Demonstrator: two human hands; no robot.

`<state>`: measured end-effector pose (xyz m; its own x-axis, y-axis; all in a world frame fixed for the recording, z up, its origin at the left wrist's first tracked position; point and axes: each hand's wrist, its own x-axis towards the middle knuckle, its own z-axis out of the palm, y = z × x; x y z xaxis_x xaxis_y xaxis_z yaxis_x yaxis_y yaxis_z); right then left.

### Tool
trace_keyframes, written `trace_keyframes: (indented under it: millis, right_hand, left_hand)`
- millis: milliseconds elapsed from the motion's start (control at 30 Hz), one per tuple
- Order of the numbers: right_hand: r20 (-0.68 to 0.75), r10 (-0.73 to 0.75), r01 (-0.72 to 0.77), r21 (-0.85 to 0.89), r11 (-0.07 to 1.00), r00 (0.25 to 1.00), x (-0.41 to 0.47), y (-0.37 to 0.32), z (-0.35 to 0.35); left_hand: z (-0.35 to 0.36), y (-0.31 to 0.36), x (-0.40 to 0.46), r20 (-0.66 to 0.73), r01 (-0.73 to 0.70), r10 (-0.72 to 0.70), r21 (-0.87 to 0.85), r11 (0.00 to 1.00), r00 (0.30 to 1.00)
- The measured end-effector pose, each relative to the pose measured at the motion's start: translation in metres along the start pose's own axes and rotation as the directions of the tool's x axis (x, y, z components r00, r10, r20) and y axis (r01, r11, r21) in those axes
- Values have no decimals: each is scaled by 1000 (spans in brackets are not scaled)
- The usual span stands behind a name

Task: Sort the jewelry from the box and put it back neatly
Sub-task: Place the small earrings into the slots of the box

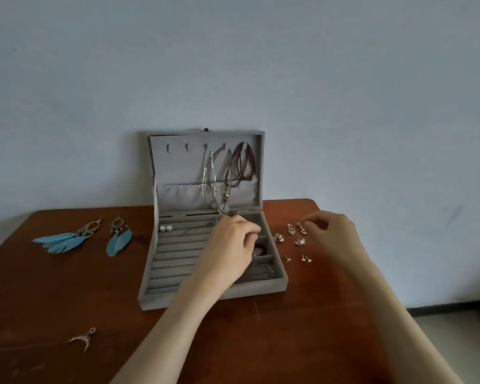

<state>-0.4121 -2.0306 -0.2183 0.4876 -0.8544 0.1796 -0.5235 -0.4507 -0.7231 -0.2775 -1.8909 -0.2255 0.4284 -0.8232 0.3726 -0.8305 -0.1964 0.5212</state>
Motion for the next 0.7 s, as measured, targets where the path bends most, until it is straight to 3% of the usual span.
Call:
trace_keyframes:
  millis: [100,267,500,700]
  right_hand:
    - [23,13,-11,-74,997,1000,4,16,11]
    - [117,-170,200,-336,920,978,7,12,34]
    - [138,-282,311,-297,903,950,7,15,36]
    - [162,-251,293,-351,889,954,9,17,37]
  left_hand:
    - [19,12,11,68,30,-32,32,999,997]
    - [34,19,26,58,129,-134,79,988,989]
    - [40,28,29,93,139,-162,215,967,982]
    - [44,36,33,110,155,-210,374,914,971]
